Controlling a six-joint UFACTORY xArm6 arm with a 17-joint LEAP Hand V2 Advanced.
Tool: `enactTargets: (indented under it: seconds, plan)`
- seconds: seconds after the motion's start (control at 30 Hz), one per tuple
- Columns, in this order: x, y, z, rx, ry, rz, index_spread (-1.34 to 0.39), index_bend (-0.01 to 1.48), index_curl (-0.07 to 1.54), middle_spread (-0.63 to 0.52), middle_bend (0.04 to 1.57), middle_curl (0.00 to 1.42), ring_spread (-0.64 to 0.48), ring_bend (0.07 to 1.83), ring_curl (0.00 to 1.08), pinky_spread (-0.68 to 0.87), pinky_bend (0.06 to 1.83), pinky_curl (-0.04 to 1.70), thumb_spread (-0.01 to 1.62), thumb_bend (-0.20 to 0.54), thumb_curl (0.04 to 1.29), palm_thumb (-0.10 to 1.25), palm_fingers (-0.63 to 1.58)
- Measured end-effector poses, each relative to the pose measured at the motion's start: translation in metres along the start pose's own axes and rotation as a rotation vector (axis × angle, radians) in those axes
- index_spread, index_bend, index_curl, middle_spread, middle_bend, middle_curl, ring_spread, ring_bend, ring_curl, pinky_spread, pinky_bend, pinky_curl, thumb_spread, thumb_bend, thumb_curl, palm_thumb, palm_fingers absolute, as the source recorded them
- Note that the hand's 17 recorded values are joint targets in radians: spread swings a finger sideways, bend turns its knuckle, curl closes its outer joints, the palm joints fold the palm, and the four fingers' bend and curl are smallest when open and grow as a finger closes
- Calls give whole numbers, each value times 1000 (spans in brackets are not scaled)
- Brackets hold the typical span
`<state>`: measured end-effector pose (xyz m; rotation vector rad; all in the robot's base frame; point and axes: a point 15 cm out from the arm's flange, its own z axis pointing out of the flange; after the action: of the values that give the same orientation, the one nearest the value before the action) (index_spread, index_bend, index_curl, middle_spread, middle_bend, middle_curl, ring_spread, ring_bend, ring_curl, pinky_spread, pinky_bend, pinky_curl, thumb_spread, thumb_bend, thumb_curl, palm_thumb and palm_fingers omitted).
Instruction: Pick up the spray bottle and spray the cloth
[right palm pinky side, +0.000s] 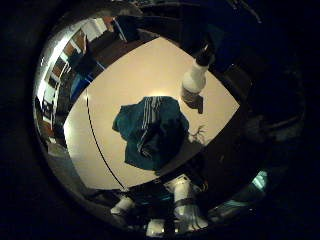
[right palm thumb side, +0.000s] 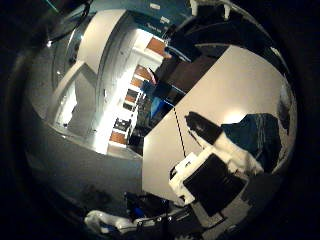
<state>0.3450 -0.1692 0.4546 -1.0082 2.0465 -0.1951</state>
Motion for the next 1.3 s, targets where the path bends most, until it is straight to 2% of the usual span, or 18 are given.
enactTargets:
  seconds: [0.2, 0.4, 0.87, 1.17, 1.3]
  plan:
    - [40, -23, -26, 157, -58, 70, -183, 164, 325, 144, 277, 362, 206, 500, 217, 378, 874, -3, 1040, -20, 407, 797, 132]
    - [88, -28, -29, 286, -80, 133, -146, 161, 309, 182, 267, 362, 221, 501, 237, 383, 869, -2, 1041, -24, 417, 788, 103]
    - [159, -17, -23, 332, -63, 216, -130, 160, 300, 194, 265, 363, 227, 481, 261, 392, 848, -1, 1036, -27, 412, 708, 89]
    - [196, -11, -16, 329, -58, 255, -135, 165, 312, 240, 217, 342, 266, 383, 247, 413, 731, 16, 1050, -29, 361, 604, -8]
    - [206, -6, -7, 309, -66, 279, -136, 163, 304, 257, 202, 336, 280, 363, 248, 415, 712, 33, 1049, -24, 350, 607, -6]
